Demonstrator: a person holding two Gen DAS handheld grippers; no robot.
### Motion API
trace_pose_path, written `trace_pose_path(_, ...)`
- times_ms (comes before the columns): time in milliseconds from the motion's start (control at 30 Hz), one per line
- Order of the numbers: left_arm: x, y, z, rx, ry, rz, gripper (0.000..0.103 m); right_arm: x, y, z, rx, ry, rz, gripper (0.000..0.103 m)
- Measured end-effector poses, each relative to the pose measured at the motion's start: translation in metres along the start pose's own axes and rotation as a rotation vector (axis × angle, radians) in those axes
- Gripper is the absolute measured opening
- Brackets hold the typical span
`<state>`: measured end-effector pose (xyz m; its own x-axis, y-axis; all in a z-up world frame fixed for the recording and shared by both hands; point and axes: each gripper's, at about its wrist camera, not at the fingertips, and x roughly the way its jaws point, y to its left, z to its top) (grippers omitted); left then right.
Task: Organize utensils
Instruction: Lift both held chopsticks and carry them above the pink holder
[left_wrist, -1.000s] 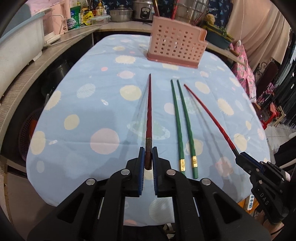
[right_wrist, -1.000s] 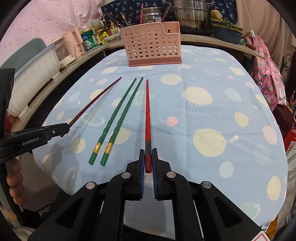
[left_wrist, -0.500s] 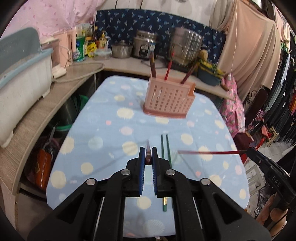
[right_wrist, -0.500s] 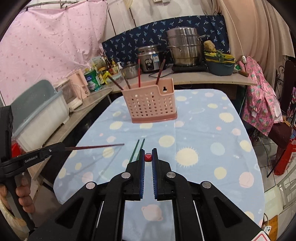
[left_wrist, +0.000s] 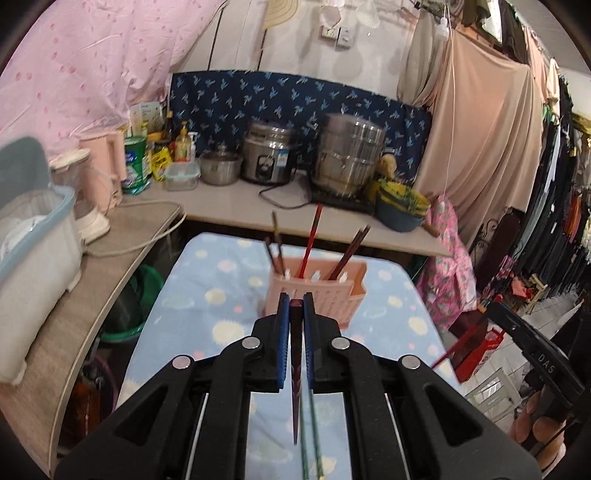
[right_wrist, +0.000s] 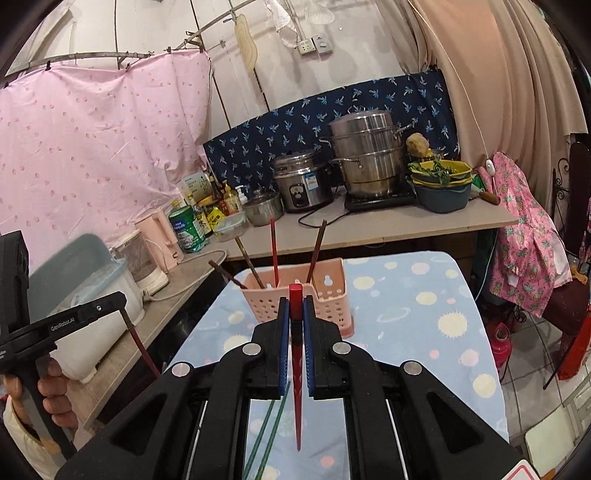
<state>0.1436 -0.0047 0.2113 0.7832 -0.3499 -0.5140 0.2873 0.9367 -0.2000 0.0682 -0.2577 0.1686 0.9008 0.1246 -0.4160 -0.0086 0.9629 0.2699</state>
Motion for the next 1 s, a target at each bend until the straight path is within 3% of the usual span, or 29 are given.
trace_pose_path(267,0.019,-0.018,0.081,-0.02,-0.135,-0.037,0.007,0.028,0.005,0.078,0.01,-0.142,0.027,0.007)
trace_pose_path(533,0.065,-0.031,0.132,-0.032,-0.192,-0.026,0.007,0.079,0.011,0.141,0.001,-0.207,0.033,0.007)
trace_pose_path(767,0.111,-0.038,0.133,-0.001,-0.172,0.006,0.007,0.127,0.006,0.152,0.021,-0.183,0.033,0.007)
trace_pose_path(1000,0.153,-0.033,0.111,0.0,-0.095,0.013,0.007,0.173,-0.006,0.127,0.037,-0.079,0.021,0.007)
